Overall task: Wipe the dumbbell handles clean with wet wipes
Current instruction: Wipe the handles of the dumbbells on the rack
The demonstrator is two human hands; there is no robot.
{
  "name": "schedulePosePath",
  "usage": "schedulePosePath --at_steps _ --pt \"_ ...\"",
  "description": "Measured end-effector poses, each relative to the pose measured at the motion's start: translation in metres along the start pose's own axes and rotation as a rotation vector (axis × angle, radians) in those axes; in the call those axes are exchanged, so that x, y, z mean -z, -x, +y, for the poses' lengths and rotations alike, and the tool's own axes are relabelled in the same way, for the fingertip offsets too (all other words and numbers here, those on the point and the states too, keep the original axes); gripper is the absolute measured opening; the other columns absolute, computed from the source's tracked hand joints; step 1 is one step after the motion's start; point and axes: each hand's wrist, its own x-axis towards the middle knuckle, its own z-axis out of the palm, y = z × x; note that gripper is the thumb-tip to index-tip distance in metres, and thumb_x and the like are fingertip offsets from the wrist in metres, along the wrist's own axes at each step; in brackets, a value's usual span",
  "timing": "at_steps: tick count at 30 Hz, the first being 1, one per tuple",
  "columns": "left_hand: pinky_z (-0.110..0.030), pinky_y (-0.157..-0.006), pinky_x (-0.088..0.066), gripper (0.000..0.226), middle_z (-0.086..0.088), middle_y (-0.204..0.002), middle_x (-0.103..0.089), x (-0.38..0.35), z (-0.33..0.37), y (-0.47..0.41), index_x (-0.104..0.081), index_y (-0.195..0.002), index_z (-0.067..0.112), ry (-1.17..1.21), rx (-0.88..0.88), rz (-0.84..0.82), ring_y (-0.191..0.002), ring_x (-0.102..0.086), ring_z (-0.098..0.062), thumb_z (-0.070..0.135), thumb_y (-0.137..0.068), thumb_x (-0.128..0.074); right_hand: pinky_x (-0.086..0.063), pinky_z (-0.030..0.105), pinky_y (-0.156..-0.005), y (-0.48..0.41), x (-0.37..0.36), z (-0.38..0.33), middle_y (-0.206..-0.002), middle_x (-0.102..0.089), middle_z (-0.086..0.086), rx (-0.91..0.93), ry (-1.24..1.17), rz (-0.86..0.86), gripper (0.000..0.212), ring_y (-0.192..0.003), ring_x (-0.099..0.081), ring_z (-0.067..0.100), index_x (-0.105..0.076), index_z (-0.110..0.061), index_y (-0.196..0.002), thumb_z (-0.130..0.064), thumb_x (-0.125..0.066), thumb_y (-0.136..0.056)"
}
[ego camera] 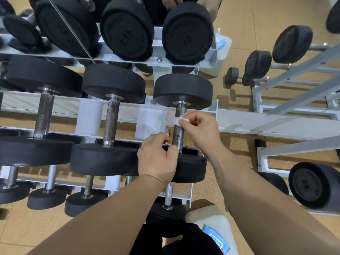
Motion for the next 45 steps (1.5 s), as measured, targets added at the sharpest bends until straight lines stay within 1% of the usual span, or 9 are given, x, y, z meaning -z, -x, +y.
schedulePosePath --at_steps 4,12,18,25,29,32,35,40,45 --pt "-0.049 -0.094 -0.046 0.033 0.010 -0.098 -0.058 0.000 0.000 0.000 -0.062 -0.099 0.025 -0.004 -0.007 0.003 -0.099 -0.052 -0.015 0.042 -0.081 -0.041 -0.053 0.021 -0.066 0.007 0.015 0.003 -0.080 -0.069 0.000 0.114 0.172 -0.241 0.005 -0.070 -0.061 0.011 -0.075 -0.021 -0.084 -0.018 -0.079 -0.084" --pt "-0.048 -0.091 -0.048 0.035 0.010 -0.095 -0.058 -0.001 -0.001 -0.001 -0.062 -0.098 0.024 -0.006 -0.021 0.016 -0.096 -0.053 -0.016 0.044 -0.080 -0.039 -0.050 0.023 -0.067 -0.017 -0.008 -0.004 -0.073 -0.060 -0.006 0.142 0.143 0.013 0.005 -0.069 -0.055 0.008 -0.069 -0.024 -0.086 -0.024 -0.075 -0.087" --pt "-0.048 -0.087 -0.047 0.035 0.008 -0.094 -0.059 0.000 -0.001 -0.001 -0.056 -0.092 0.029 0.035 -0.045 0.047 -0.094 -0.052 -0.016 0.048 -0.077 -0.032 -0.041 0.012 -0.059 0.009 0.017 -0.002 -0.071 -0.064 -0.001 0.174 0.343 -0.370 0.005 -0.061 -0.051 0.002 -0.075 -0.022 -0.085 -0.023 -0.080 -0.084" --pt "-0.044 -0.089 -0.046 0.040 0.007 -0.096 -0.058 -0.002 -0.006 0.002 -0.062 -0.099 0.016 0.111 -0.031 0.111 -0.096 -0.050 -0.016 0.040 -0.079 -0.038 -0.048 0.025 -0.068 -0.024 -0.010 -0.013 -0.072 -0.062 -0.007 0.312 0.481 -0.002 0.008 -0.071 -0.056 0.009 -0.076 -0.023 -0.089 -0.030 -0.077 -0.084" --pt "-0.042 -0.084 -0.045 0.028 0.007 -0.091 -0.056 0.000 -0.006 0.005 -0.057 -0.089 0.023 0.161 -0.044 0.137 -0.092 -0.049 -0.016 0.041 -0.079 -0.038 -0.041 0.013 -0.066 0.000 -0.003 -0.017 -0.072 -0.060 -0.018 0.335 0.630 -0.180 0.005 -0.072 -0.057 0.000 -0.078 -0.025 -0.088 -0.030 -0.078 -0.085" --pt "-0.042 -0.082 -0.044 0.024 0.002 -0.089 -0.058 0.002 -0.007 0.004 -0.061 -0.089 0.017 0.144 -0.068 0.121 -0.090 -0.050 -0.022 0.034 -0.083 -0.044 -0.051 0.031 -0.068 0.013 0.001 -0.022 -0.076 -0.067 -0.012 0.367 0.786 -0.366 0.007 -0.072 -0.061 0.008 -0.075 -0.024 -0.087 -0.031 -0.073 -0.090" --pt "-0.042 -0.085 -0.044 0.031 0.000 -0.093 -0.059 0.005 -0.020 0.002 -0.063 -0.091 0.014 0.156 -0.090 0.078 -0.093 -0.050 -0.022 0.034 -0.082 -0.041 -0.052 0.036 -0.068 0.002 -0.004 -0.030 -0.080 -0.070 -0.004 0.425 0.951 -0.228 0.014 -0.075 -0.063 0.018 -0.071 -0.021 -0.092 -0.034 -0.065 -0.094" --pt "-0.037 -0.080 -0.040 0.017 0.005 -0.090 -0.049 0.007 -0.041 0.000 -0.046 -0.086 0.024 0.150 -0.201 0.029 -0.089 -0.045 -0.019 0.041 -0.086 -0.041 -0.051 0.029 -0.074 -0.012 -0.008 -0.036 -0.083 -0.071 -0.004 0.333 0.822 -0.061 0.015 -0.078 -0.063 0.016 -0.074 -0.024 -0.101 -0.035 -0.064 -0.095" --pt "-0.038 -0.073 -0.035 0.018 0.000 -0.089 -0.046 0.005 -0.043 0.001 -0.041 -0.087 0.019 0.212 -0.281 0.056 -0.082 -0.040 -0.020 0.035 -0.078 -0.040 -0.051 0.030 -0.072 0.016 0.003 -0.031 -0.082 -0.071 -0.004 0.415 0.857 -0.343 0.014 -0.074 -0.061 0.011 -0.077 -0.022 -0.104 -0.025 -0.070 -0.092"
